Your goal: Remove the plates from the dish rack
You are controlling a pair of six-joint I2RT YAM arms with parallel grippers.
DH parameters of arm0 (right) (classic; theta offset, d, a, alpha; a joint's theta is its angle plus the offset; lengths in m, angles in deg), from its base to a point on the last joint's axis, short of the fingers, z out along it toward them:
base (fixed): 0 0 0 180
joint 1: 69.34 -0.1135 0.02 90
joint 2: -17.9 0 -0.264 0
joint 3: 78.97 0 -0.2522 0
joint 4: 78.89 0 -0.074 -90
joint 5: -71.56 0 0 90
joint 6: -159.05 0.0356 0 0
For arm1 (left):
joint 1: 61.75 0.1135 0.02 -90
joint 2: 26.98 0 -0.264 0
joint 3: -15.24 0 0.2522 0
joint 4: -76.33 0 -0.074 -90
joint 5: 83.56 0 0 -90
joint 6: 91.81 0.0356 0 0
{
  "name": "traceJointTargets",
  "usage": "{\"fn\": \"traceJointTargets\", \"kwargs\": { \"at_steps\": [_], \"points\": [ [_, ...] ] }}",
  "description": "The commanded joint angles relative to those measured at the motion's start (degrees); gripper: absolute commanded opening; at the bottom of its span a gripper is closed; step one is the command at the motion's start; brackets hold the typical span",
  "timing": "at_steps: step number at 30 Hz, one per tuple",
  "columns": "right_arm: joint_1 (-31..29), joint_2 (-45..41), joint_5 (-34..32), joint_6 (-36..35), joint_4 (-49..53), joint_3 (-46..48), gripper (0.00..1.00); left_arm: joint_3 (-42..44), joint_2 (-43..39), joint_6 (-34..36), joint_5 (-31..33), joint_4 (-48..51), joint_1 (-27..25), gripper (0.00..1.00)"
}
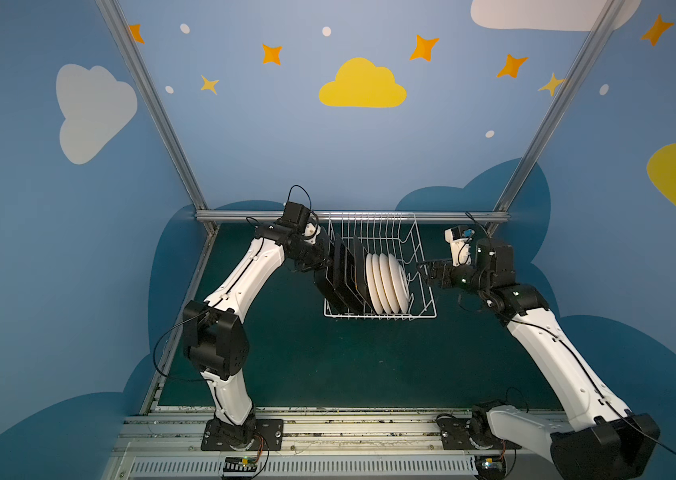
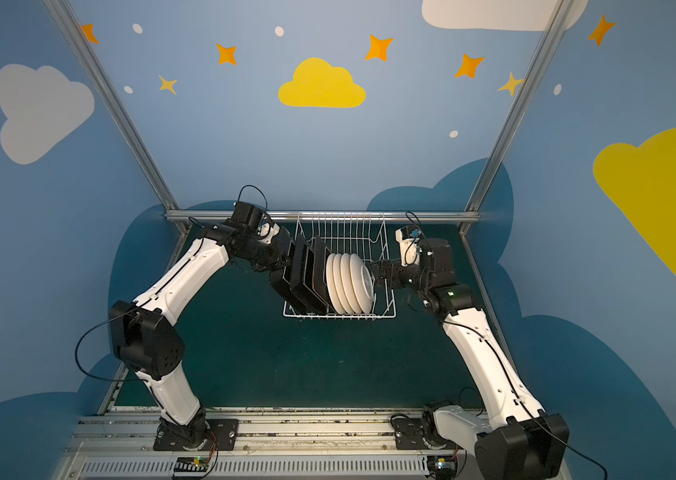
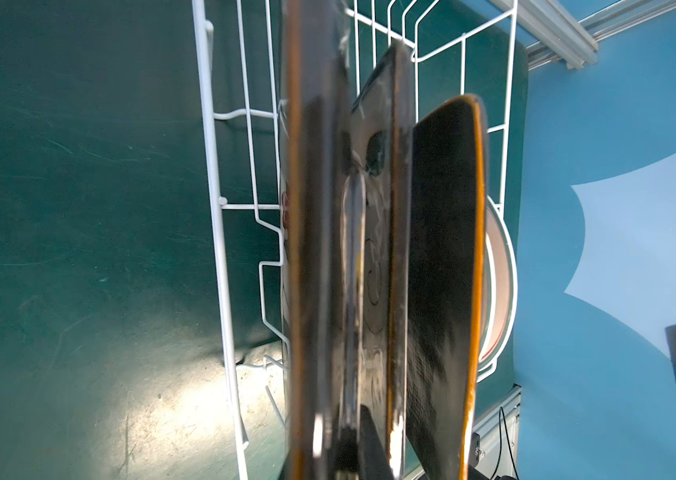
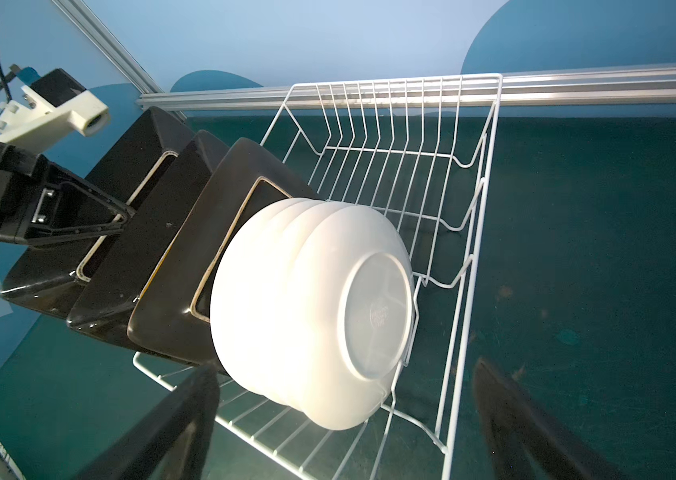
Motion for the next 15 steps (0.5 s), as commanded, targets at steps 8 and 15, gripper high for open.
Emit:
{"fn": "traceJointTargets", "kwargs": {
  "at_steps": [8,15],
  "points": [
    [-0.6,2.1,2.7,0.2,-1.4,-2.5,0.95,-5.2,-7.7,3.2,-0.8,-2.2,1.0,0.03],
    [-1.0,4.5,5.0,1.5,-2.2,-4.8,0.95,-4.4,-11.6,2.4,2.2,-3.0,2.1,0.03]
  ]
}}
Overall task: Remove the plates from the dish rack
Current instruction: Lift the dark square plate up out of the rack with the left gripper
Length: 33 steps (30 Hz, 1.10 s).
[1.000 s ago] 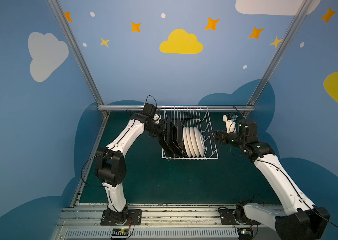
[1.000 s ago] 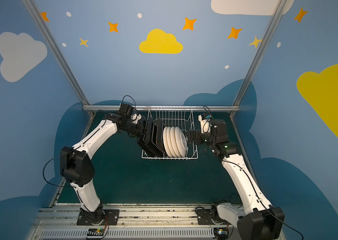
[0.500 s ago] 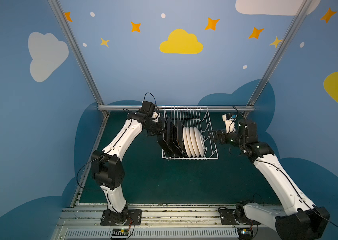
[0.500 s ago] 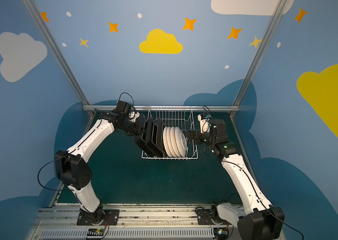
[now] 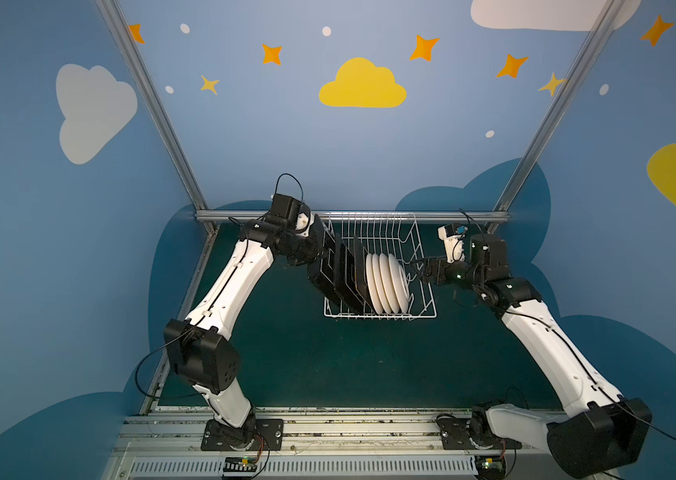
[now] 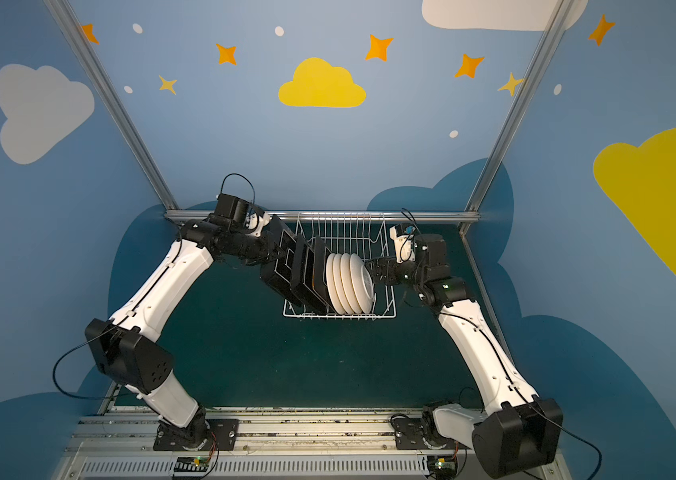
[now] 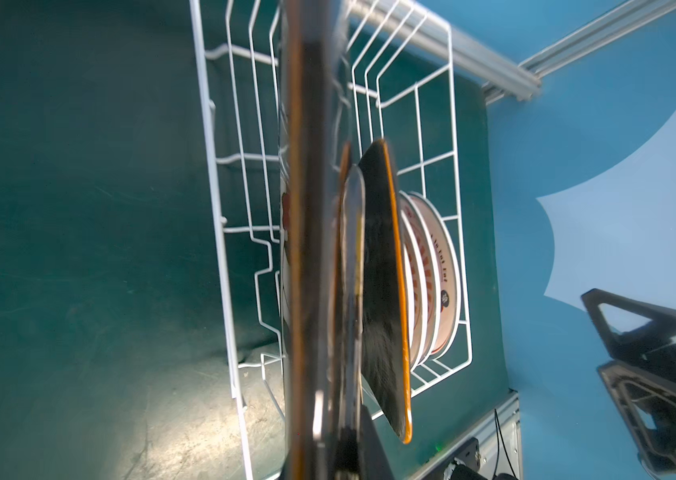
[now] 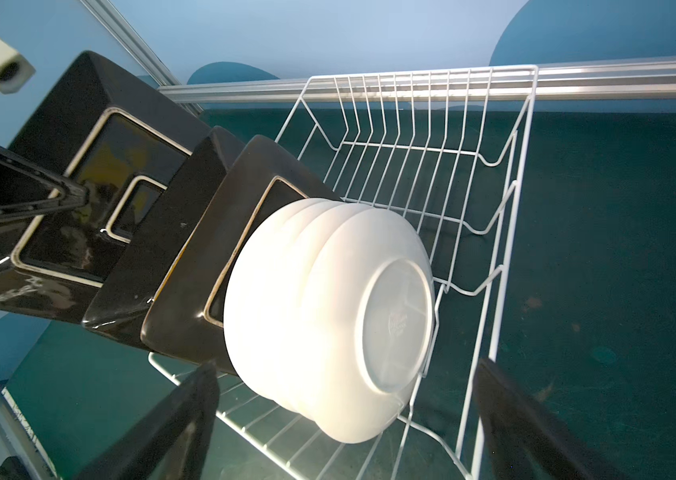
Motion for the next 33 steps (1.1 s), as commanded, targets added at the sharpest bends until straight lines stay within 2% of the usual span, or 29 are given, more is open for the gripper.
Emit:
{"fn": "traceJointTargets", "kwargs": {
  "at_steps": [1,12,17,22,27,33],
  "points": [
    [-0.6,0.8,2.2,1.4,-1.4,-2.8,0.95,-2.1,-5.1,0.6,0.2,-5.0,1.5,0.03],
    [-1.5,1.2,3.8,2.8,-2.1,-4.0,0.95,-1.0,-9.4,1.4,0.9,-7.3,4.3,0.03],
    [-2.0,3.0,5.9,3.7,0.4,-7.4,0.95,0.4,-12.5,5.9,5.4,-10.5,4.5,0.03],
    [-2.7,5.2,4.6,7.5,1.9,-11.3,0.95,3.5,-15.5,10.6,10.4,-16.6,4.4,0.03],
    [-3.0,8.8,4.2,14.6,4.6,-16.8,0.95,9.2,-19.5,19.1,13.6,-25.1,3.9,0.03],
    [-4.2,12.4,7.2,22.4,5.1,-21.3,0.95,19.0,-24.6,34.4,19.4,-37.0,1.0,0.03]
  ]
}}
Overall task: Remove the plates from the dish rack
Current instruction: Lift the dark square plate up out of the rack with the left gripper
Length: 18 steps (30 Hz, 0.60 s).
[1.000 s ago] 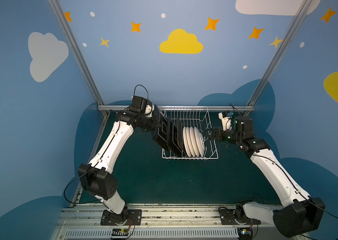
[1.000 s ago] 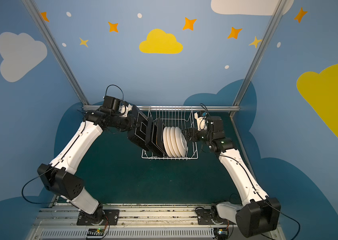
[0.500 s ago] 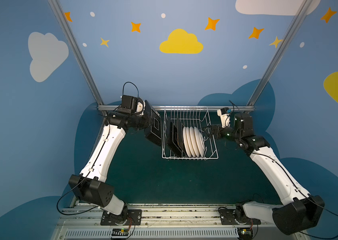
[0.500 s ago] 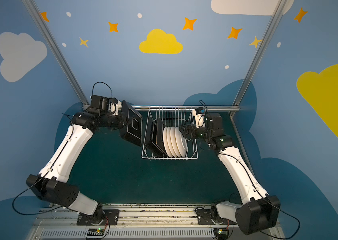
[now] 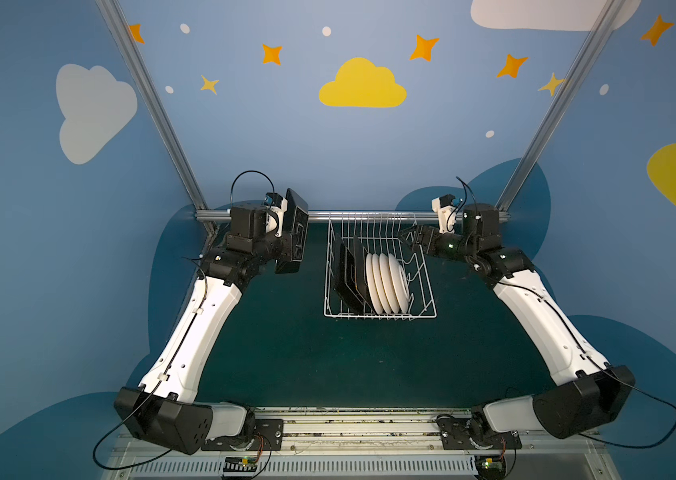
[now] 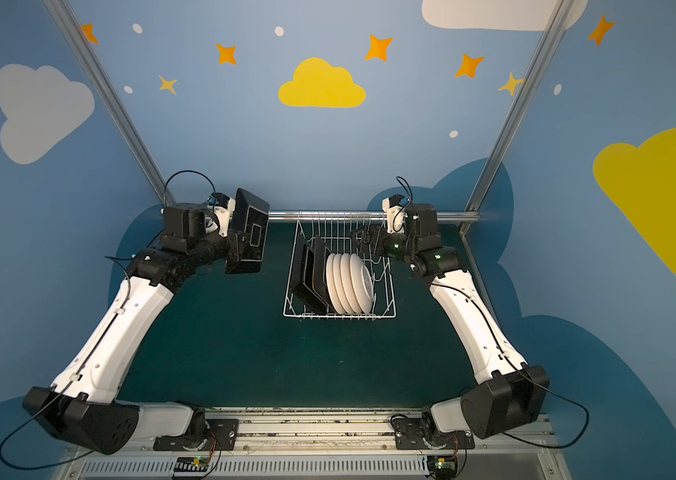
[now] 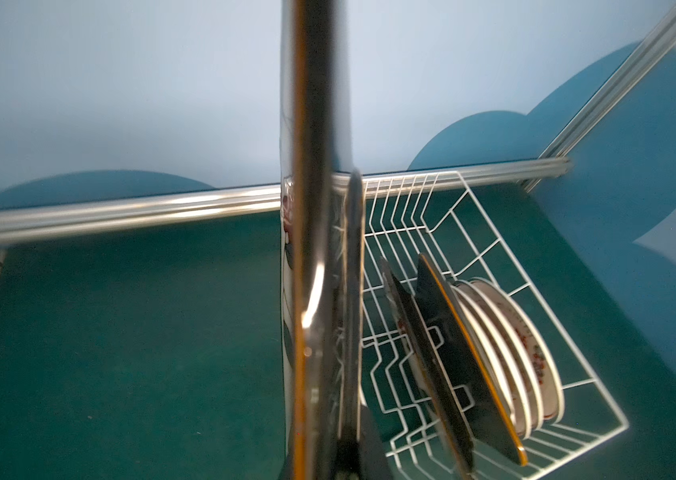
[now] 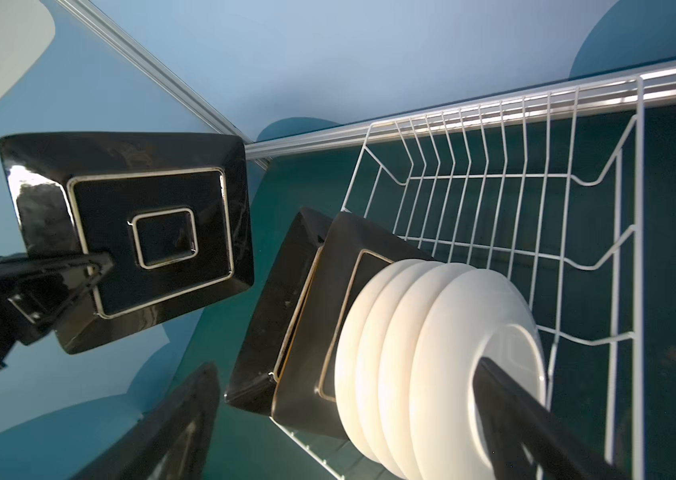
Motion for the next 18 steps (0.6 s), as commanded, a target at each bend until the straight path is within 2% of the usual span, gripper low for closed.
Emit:
{"fn": "traceJointTargets", "kwargs": {
  "at_steps": [1,9,15,18],
  "points": [
    [-1.0,1.4,2.4,6.6,1.3,-2.7,0.95,2.6,-5.3,13.3,2.4,-19.4,-1.7,0.03],
    [-2.4,4.7,5.0,13.3,-0.8,-5.8,0.95,9.4,-8.4,28.8,0.3,-27.3,-3.9,0.03],
    [-2.9,6.6,6.9,16.9,-2.1,-8.4,0.94,16.3,-11.4,42.5,-5.6,-35.4,-5.3,0.03],
    [-3.3,7.5,7.6,19.0,-2.9,-10.0,0.94,16.7,-11.3,45.6,-5.5,-36.7,-5.9,0.03]
  ]
}}
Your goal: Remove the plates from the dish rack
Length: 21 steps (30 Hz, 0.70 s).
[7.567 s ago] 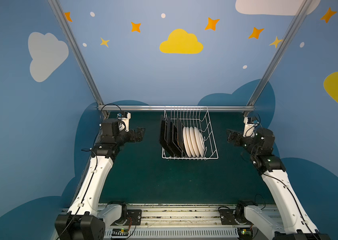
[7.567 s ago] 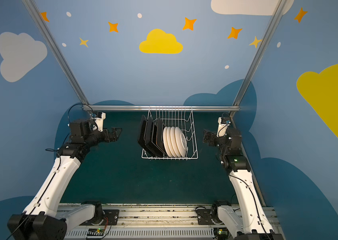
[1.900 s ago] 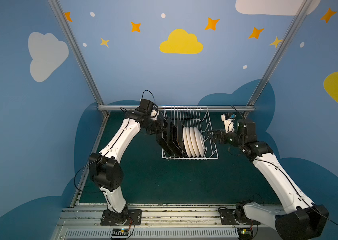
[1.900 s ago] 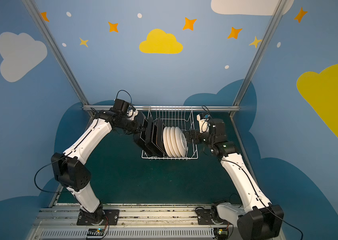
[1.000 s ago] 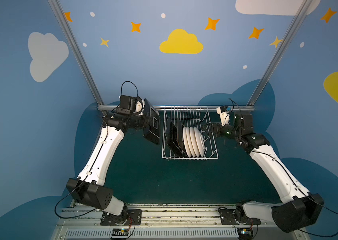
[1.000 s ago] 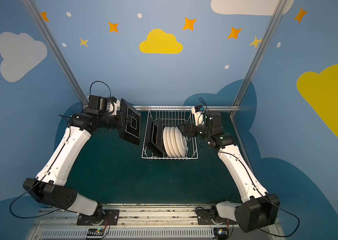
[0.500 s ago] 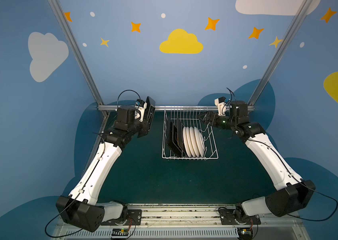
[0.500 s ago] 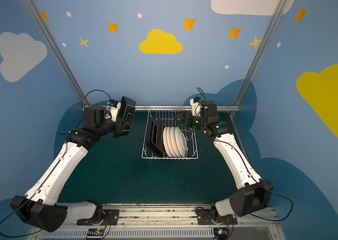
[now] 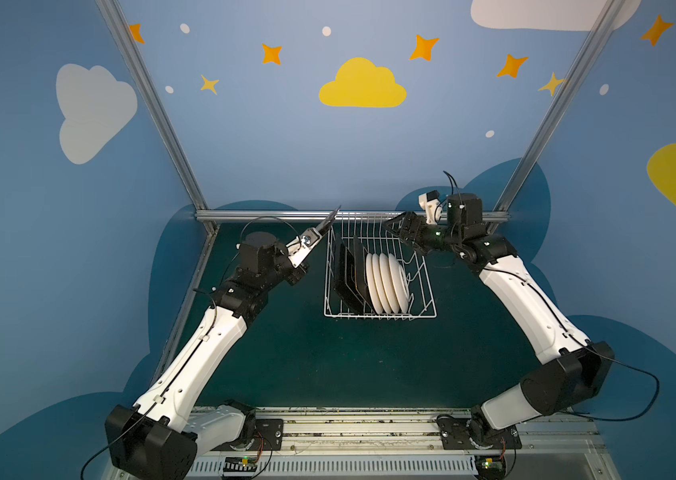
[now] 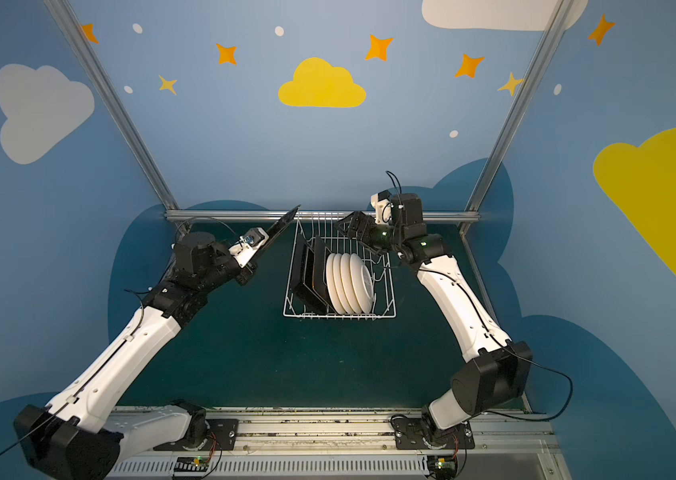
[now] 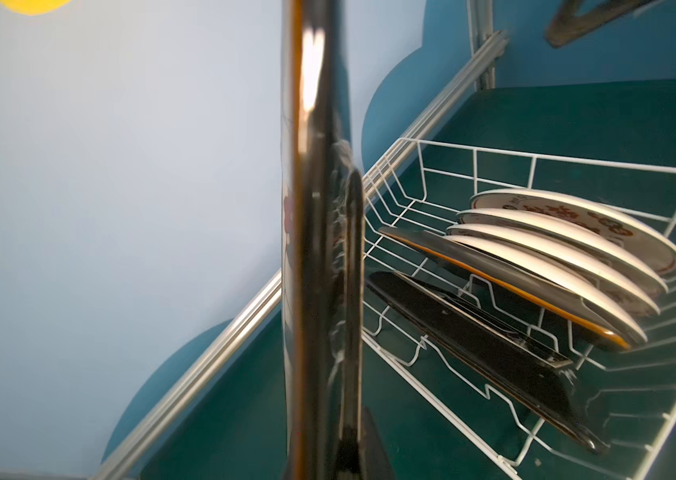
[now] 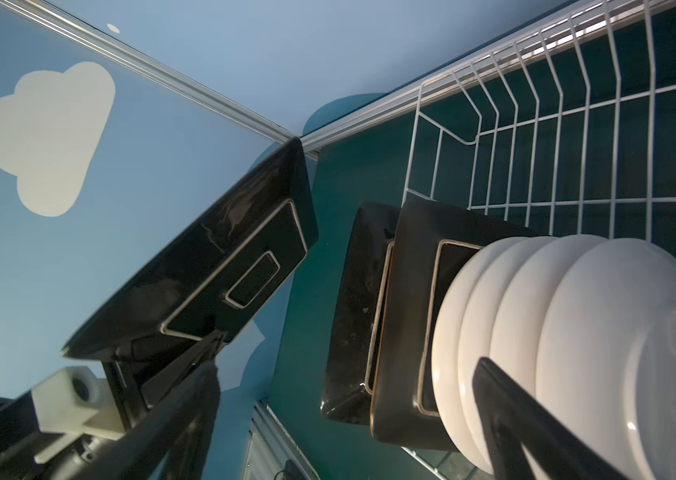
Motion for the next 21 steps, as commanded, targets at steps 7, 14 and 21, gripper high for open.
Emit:
{"fn": "traceJointTargets", "kwargs": {
  "at_steps": [7,14,21],
  "points": [
    [-2.5,3.3,2.6,7.3,-3.0,-5.8,0.94,2.2,-2.3,19.7,0.7,-23.1,-4.3,0.03],
    [-5.0,5.8,1.3,8.6,-1.3,-8.2,0.93,4.5,-0.4,24.8,3.3,-28.7,-6.9,0.03],
    [-6.6,7.7,0.2,10.1,0.4,-8.3,0.85,5.8,1.3,28.0,5.3,-31.1,-8.8,0.03]
  ]
}}
